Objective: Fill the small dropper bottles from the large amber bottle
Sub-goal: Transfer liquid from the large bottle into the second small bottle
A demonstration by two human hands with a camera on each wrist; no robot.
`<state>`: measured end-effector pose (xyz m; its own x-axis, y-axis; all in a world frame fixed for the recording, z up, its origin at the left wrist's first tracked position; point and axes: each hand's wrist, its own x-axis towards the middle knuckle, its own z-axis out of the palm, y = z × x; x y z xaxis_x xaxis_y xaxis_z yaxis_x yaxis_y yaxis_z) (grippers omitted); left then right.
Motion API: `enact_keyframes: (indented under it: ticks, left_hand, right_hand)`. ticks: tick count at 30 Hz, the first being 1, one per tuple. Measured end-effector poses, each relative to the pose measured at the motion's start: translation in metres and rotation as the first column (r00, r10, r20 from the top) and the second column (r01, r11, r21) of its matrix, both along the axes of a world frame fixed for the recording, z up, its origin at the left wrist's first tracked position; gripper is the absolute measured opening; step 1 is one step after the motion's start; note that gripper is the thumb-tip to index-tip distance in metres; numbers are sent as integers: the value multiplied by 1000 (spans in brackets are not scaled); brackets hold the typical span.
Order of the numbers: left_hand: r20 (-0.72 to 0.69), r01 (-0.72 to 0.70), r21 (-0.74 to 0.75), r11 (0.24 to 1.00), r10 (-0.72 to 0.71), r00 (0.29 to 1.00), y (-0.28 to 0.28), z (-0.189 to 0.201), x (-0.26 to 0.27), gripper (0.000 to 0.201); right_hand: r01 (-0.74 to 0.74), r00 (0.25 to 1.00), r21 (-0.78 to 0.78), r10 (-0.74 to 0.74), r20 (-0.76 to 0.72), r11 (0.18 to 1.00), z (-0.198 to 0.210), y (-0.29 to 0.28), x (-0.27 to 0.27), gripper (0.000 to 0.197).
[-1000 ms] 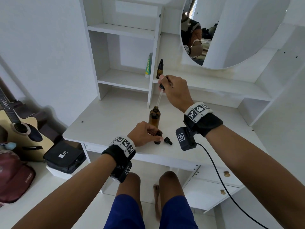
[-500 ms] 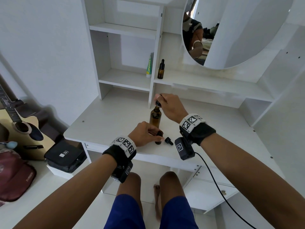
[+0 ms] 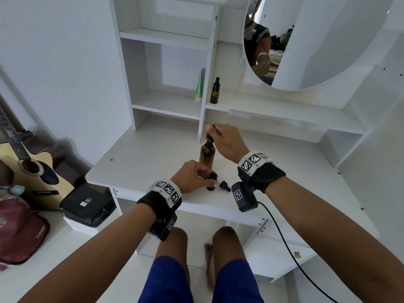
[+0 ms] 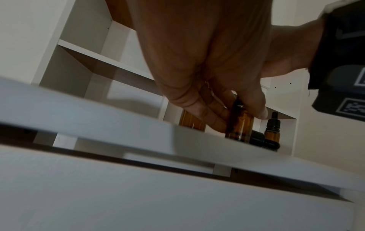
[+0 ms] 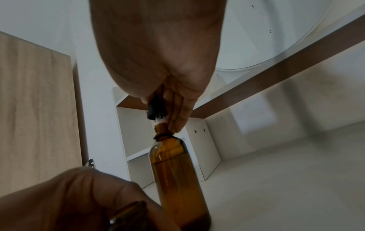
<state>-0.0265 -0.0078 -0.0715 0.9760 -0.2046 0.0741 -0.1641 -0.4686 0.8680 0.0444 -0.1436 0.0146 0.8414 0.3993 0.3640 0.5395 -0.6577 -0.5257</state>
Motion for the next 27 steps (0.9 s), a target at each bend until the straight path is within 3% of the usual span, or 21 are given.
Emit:
enact_keyframes:
  ticks: [27]
  left_hand:
    - [13, 9, 15, 1000, -9, 1000, 0, -1, 1, 27]
  right_hand:
    - [14, 1000, -20, -15, -8, 1000, 1, 1, -2, 43]
